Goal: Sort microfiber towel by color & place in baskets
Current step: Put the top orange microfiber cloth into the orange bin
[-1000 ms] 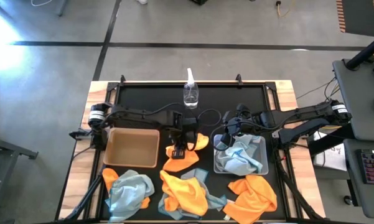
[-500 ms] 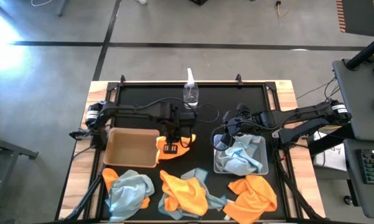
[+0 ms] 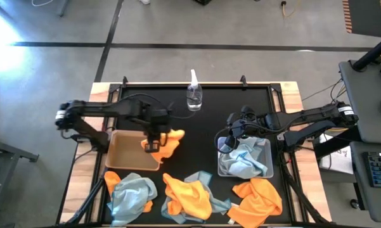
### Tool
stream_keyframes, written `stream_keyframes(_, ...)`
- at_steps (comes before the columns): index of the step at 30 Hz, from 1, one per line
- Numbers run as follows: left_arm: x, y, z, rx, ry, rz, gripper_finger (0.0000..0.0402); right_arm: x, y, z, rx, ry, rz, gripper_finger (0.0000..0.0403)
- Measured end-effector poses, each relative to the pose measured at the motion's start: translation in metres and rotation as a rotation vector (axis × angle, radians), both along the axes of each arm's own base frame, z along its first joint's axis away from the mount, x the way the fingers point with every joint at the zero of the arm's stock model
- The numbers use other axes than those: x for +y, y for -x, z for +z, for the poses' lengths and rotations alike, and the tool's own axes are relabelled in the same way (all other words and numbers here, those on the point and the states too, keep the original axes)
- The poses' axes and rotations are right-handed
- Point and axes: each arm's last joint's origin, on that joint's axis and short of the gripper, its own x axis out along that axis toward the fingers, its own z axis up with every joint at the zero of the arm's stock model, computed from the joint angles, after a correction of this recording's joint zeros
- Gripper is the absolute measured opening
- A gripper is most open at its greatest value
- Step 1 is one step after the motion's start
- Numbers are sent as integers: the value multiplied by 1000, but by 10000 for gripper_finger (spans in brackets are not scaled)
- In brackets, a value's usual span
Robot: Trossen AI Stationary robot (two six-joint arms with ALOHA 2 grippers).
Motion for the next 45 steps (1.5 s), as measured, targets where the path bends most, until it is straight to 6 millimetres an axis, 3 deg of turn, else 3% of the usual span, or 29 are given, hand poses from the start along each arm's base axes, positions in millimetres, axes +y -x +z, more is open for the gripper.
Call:
stream_keyframes(8, 2, 69, -8, -103, 11, 243, 0, 0, 0, 0, -7, -3, -7, 118)
stream_keyframes(15, 1, 117, -32, -148, 70, 391, 0, 0, -1, 0, -15, -10, -15, 118)
stream_keyframes(22, 0, 153, -61, -142, 112, 442, 0, 0, -1, 0, -23, -21, -30, 118)
stream_keyframes(32, 0, 180, -102, -119, 149, 545, 0, 0, -1, 0, -29, -29, -41, 118)
stream_keyframes(38, -1, 176, -117, -217, 230, 537, 0, 0, -1, 0, -30, -31, -44, 118)
stream_keyframes(45, -2, 171, -118, -256, 270, 515, 0, 0, 0, 0, -31, -32, -45, 118)
